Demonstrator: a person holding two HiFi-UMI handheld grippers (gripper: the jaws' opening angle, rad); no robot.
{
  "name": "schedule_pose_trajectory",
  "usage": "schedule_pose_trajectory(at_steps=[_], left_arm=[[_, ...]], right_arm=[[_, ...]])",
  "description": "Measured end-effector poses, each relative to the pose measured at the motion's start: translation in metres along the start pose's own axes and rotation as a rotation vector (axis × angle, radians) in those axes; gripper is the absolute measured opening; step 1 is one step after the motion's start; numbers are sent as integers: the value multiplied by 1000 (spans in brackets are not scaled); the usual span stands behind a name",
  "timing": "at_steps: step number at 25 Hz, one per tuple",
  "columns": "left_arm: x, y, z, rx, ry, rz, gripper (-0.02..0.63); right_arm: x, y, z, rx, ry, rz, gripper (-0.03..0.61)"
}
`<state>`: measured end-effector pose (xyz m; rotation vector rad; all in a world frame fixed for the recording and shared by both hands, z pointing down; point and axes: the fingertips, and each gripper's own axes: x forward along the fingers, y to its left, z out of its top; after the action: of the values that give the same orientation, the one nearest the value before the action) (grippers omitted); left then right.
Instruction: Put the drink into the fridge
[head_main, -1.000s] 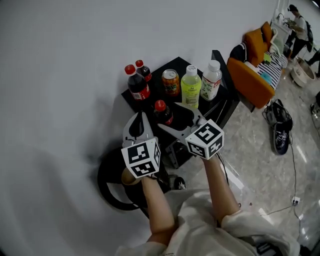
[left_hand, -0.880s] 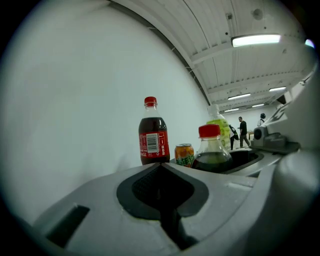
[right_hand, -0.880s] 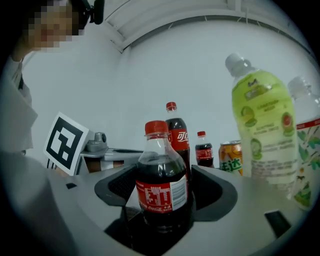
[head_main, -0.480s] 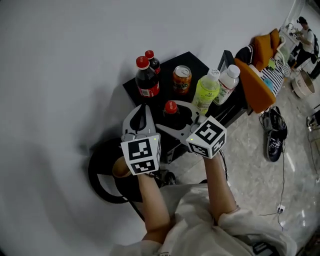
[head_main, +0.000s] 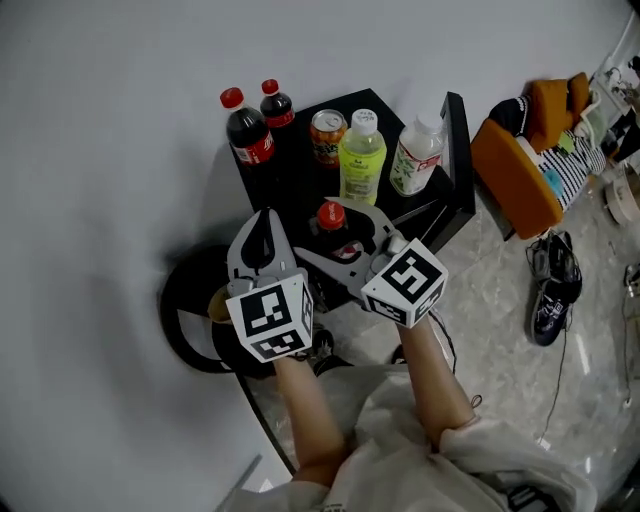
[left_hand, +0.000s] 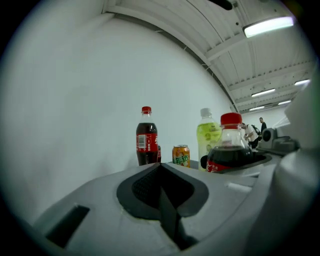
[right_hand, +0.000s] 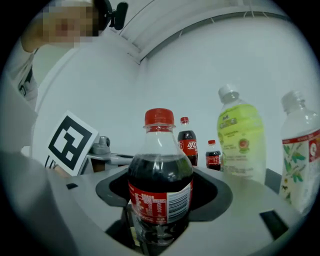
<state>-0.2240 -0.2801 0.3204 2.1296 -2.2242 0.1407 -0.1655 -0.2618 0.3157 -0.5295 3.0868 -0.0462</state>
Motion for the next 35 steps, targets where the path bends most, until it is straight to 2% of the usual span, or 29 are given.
schedule_pose_trajectory(at_steps=[3,5,9,11,14,16,19,22,24,29,32,35], left_arm=[[-26,-26,-7,30,-11,100,9],[-43,-41,-22,22,-6,152,9],[-68,-68,-58,-15,10,182,9],[-70,-71,-76,4,33,208,9],[-76,-72,-117,14,83,241,9],[-78,-73,-143,15,126,247,9],[-87,-70,-156,-9,127,266,9],[-98,-60,-176,43,144,285,9],[-100,-54,-190,72,148,306,9],[-101,-46,-226,46,136,309,9],[-99,-39,-240,30,111,323,9],[-96,-34,-247,31,100,328,9]], right_arm=[[-33,4,-12,37,-37,6,299],[-54,12,-25,42,-30,29,299],[-88,22,-66,55,-4,62,299],[-89,14,-101,31,36,75,299],[-77,1,-171,5,153,78,299],[-61,-10,-214,10,163,64,299],[-37,-30,-268,10,177,47,299],[-11,-41,-319,-21,197,44,299],[9,-55,-346,-41,200,15,299],[42,-82,-385,2,192,-114,299],[58,-90,-397,36,183,-176,299],[70,-91,-398,46,169,-199,299]])
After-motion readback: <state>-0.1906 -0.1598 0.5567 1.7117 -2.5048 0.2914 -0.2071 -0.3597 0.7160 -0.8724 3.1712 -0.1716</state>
